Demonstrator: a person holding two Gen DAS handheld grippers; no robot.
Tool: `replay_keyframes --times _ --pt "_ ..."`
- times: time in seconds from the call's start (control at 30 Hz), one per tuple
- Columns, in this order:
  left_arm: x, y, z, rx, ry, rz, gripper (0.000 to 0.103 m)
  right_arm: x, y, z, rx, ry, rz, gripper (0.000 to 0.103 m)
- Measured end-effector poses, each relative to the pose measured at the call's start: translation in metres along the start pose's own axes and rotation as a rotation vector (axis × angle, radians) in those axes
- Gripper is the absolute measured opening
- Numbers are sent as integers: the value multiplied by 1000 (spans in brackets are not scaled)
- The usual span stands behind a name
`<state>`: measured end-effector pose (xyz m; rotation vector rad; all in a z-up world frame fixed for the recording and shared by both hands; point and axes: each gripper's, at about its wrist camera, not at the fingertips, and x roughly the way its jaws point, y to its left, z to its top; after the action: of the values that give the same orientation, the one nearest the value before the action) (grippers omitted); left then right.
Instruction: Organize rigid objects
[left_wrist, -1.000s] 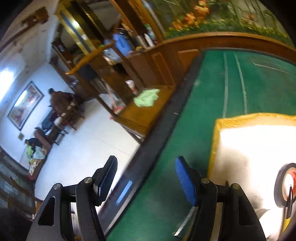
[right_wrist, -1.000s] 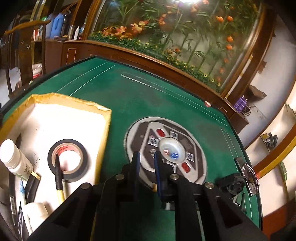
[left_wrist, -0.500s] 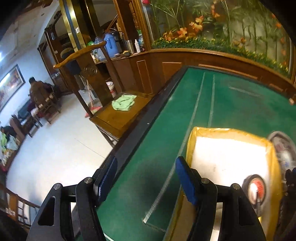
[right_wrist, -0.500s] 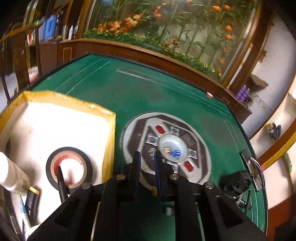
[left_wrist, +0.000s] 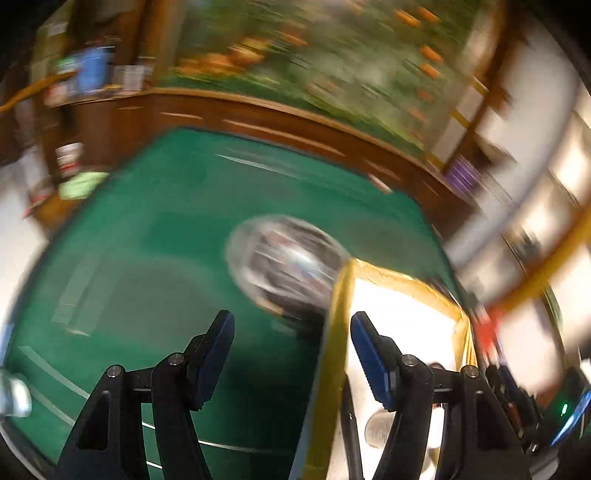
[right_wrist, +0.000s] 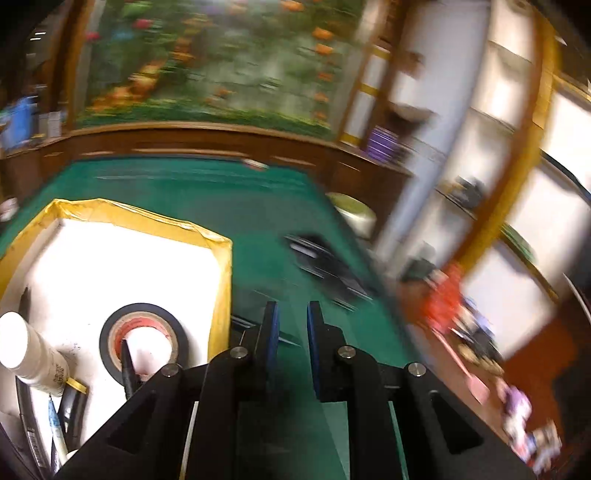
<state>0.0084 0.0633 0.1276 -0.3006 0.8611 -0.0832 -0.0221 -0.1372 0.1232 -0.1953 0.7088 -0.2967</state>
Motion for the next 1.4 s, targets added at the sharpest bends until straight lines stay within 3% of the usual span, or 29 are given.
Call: replay_keyframes --times 0.13,0.27,0.37,0.53,0.67,0.73,0.8,0.97,1.07,1.13,1.23,1.4 --pt "31 -87 -33 173 113 -129 69 8 -90 -36 81 73 -163 13" --pt "58 -156 -64 298 165 -212 68 19 -147 -61 105 122 -256 13" --pt "83 -187 -79 351 221 -244 68 30 -167 -70 93 119 -276 13" --pt "119 -209 -84 390 262 -193 68 58 -184 -74 85 109 -287 13" --pt "136 -213 -79 383 238 -156 68 82 -182 -66 63 104 -283 15" --pt "137 -214 -73 365 212 -167 68 93 -186 -63 71 113 -278 25" --pt "139 -210 -69 363 215 -170 68 98 -191 -60 105 127 -255 49" --pt "121 -168 -53 286 252 -206 68 85 -225 -53 213 119 -236 53" --pt "109 -124 -42 182 252 -201 69 73 -239 -46 223 117 -243 53" --pt "116 -96 -40 104 328 -199 69 55 -246 -39 240 104 -207 53" --pt "130 -86 -49 103 423 -195 69 34 -247 -26 277 88 -125 57" --pt "135 -79 -61 112 441 -127 68 16 -219 4 287 114 148 57"
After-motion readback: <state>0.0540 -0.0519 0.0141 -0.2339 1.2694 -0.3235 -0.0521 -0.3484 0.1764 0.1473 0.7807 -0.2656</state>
